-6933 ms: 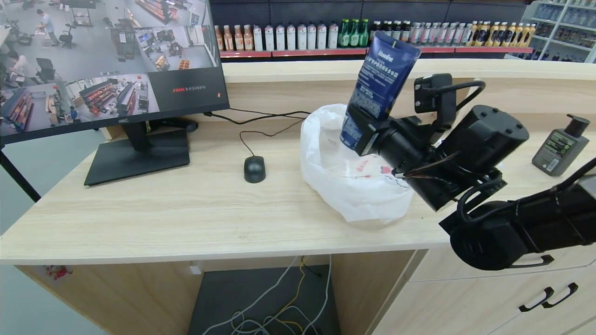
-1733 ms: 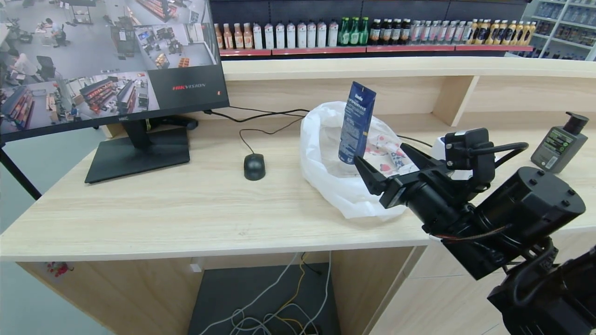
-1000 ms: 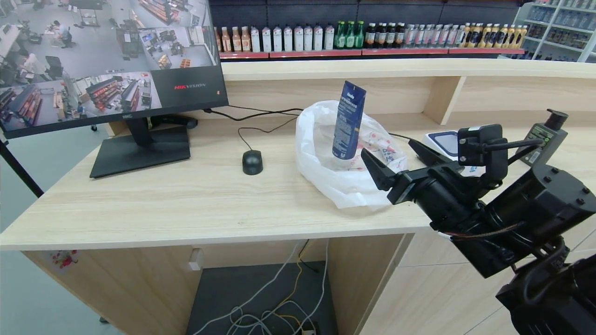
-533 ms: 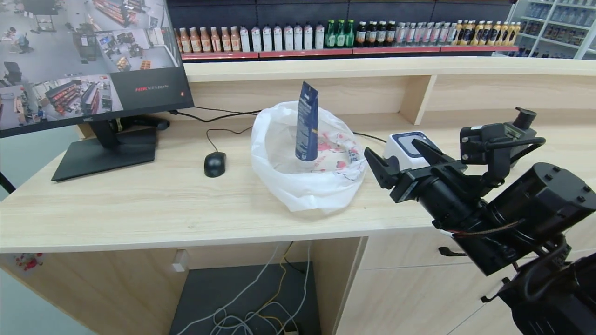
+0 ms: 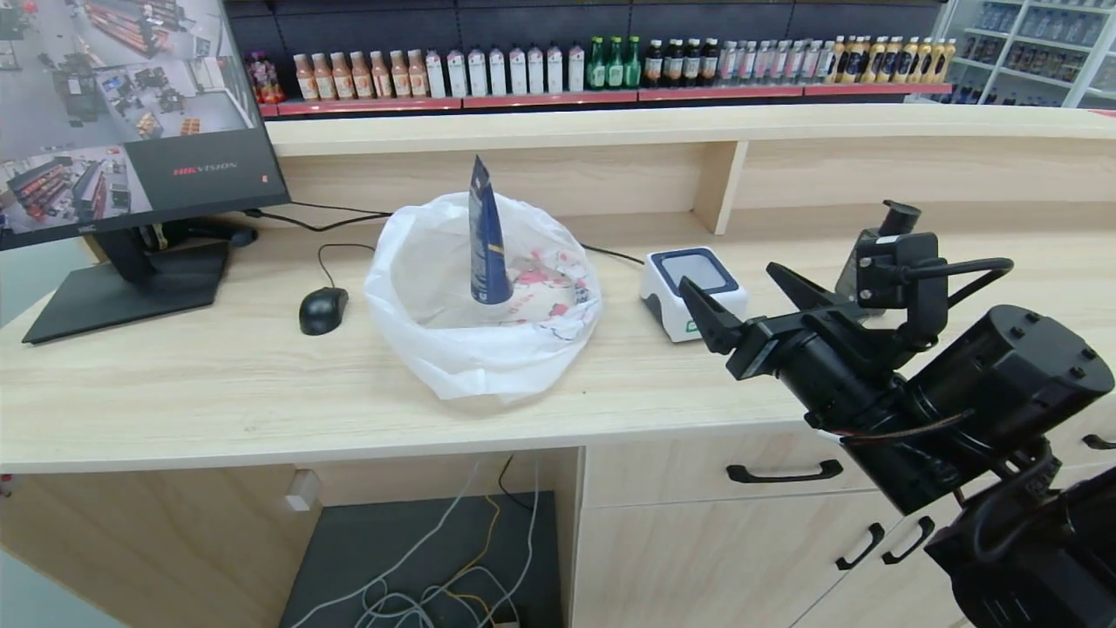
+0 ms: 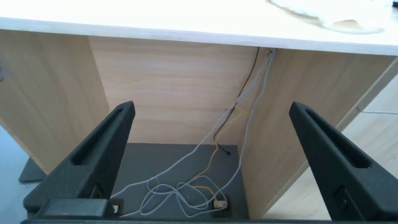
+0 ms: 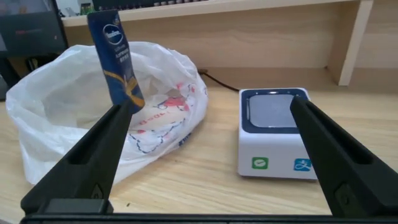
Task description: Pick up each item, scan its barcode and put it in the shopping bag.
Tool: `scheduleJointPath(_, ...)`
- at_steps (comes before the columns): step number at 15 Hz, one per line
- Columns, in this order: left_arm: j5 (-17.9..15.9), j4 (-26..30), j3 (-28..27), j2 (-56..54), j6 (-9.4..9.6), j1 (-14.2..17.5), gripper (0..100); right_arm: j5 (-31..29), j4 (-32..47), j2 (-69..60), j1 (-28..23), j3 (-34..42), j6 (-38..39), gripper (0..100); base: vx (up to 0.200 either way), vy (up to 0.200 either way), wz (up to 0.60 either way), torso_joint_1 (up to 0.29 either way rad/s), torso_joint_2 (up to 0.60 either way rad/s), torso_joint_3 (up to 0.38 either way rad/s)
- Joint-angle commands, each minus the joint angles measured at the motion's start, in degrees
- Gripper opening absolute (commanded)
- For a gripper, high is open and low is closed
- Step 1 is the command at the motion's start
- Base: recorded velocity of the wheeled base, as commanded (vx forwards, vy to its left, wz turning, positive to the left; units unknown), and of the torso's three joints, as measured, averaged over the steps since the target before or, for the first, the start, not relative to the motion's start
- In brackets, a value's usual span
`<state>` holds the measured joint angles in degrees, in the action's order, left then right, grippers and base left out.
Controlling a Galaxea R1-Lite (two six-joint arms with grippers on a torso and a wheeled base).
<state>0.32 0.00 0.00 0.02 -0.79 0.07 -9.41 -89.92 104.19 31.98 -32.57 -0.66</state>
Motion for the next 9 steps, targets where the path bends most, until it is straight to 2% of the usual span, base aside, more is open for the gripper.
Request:
scheduleJointPath(1,0.0,0.0,0.0,0.0,0.0,0.0,100,0.0,-0.1,0.3,0.0,-0.2,0.0,100,0.0,-0.2,0.0,0.002,0.0,-0.002)
scheduleJointPath(9,0.0,0.0,0.0,0.0,0.0,0.0,100,-0.1,-0.1,0.4,0.0,-0.6,-0.1,100,0.0,-0.2,0.0,0.002,0.0,0.002)
